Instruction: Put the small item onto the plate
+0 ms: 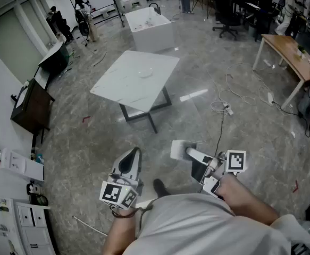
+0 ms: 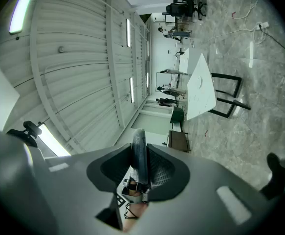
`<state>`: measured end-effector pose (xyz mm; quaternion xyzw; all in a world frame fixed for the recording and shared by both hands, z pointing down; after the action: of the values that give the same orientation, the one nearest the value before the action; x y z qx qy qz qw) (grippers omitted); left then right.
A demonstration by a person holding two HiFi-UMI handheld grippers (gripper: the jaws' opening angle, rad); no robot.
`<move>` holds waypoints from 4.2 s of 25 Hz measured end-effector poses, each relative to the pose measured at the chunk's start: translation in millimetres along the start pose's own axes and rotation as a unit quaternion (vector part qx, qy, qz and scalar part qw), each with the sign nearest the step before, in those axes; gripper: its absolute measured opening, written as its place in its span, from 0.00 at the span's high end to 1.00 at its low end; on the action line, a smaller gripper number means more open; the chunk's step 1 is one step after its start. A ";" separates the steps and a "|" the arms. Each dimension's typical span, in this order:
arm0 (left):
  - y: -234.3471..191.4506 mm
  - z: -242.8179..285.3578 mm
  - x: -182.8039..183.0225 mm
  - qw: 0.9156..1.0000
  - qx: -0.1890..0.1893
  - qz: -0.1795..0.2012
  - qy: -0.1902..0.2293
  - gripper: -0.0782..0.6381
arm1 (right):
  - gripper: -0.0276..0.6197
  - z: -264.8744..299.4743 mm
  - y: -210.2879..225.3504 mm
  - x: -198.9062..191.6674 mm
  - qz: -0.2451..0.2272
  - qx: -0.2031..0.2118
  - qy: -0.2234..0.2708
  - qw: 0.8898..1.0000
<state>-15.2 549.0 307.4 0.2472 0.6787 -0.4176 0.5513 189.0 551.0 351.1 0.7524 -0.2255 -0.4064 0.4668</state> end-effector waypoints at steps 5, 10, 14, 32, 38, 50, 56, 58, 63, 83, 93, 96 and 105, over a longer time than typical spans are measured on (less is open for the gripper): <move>1.2 2.5 -3.0 1.000 -0.004 -0.003 0.002 0.88 | 0.81 -3.9 8.9 -0.5 0.001 -0.011 0.005 1.000; -10.6 3.7 -9.2 1.000 -0.002 -0.006 -0.001 0.88 | 0.81 2.2 10.8 0.1 0.005 -0.009 0.011 1.000; -19.2 11.0 -8.3 1.000 -0.001 -0.007 -0.002 0.88 | 0.81 10.4 14.5 5.0 0.007 -0.011 0.012 1.000; -139.6 65.1 15.6 1.000 -0.005 -0.007 -0.008 0.88 | 0.81 133.1 64.8 37.3 0.009 -0.020 0.004 1.000; -208.2 89.5 46.1 1.000 -0.015 -0.002 -0.018 0.88 | 0.81 206.8 84.9 54.7 0.006 -0.027 0.014 1.000; -284.1 134.2 57.7 0.998 -0.046 -0.011 -0.030 0.88 | 0.81 280.4 126.2 86.3 0.001 -0.051 0.029 0.998; -299.0 176.2 52.9 0.998 -0.048 -0.014 -0.034 0.88 | 0.81 297.7 153.5 123.9 0.004 -0.051 0.023 0.998; -302.1 197.4 51.9 0.998 -0.043 -0.012 -0.036 0.88 | 0.81 303.4 166.3 145.1 0.005 -0.050 0.019 0.999; -308.7 257.7 48.5 0.999 -0.024 -0.014 -0.027 0.88 | 0.81 316.3 195.3 205.1 0.008 -0.033 -0.002 0.999; -336.4 438.4 45.6 0.999 0.039 -0.003 -0.030 0.88 | 0.81 349.8 287.9 366.8 0.040 0.003 -0.050 0.998; -390.2 509.6 42.0 0.999 0.008 -0.012 -0.039 0.88 | 0.81 385.7 322.5 406.0 0.035 -0.023 -0.027 0.999; -411.1 532.9 45.6 0.999 -0.001 -0.017 -0.045 0.88 | 0.81 403.4 338.3 417.3 0.040 -0.037 -0.024 0.998; -508.6 586.0 44.5 0.998 -0.016 -0.014 -0.066 0.88 | 0.81 488.1 406.3 439.3 0.051 -0.079 -0.011 0.996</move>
<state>-114.5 -217.5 389.1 0.2007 0.6506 -0.4297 0.5931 53.6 -206.1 420.7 0.6962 -0.2359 -0.4072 0.5420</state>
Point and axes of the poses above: the fingertips, and each gripper's own axes: z forward along the fingers, y to its right, x out of its top, the point moved 3 cm from there along -z, backward along the fingers, and after that the axes turned 12 degrees about -z, right-handed, at the moved point
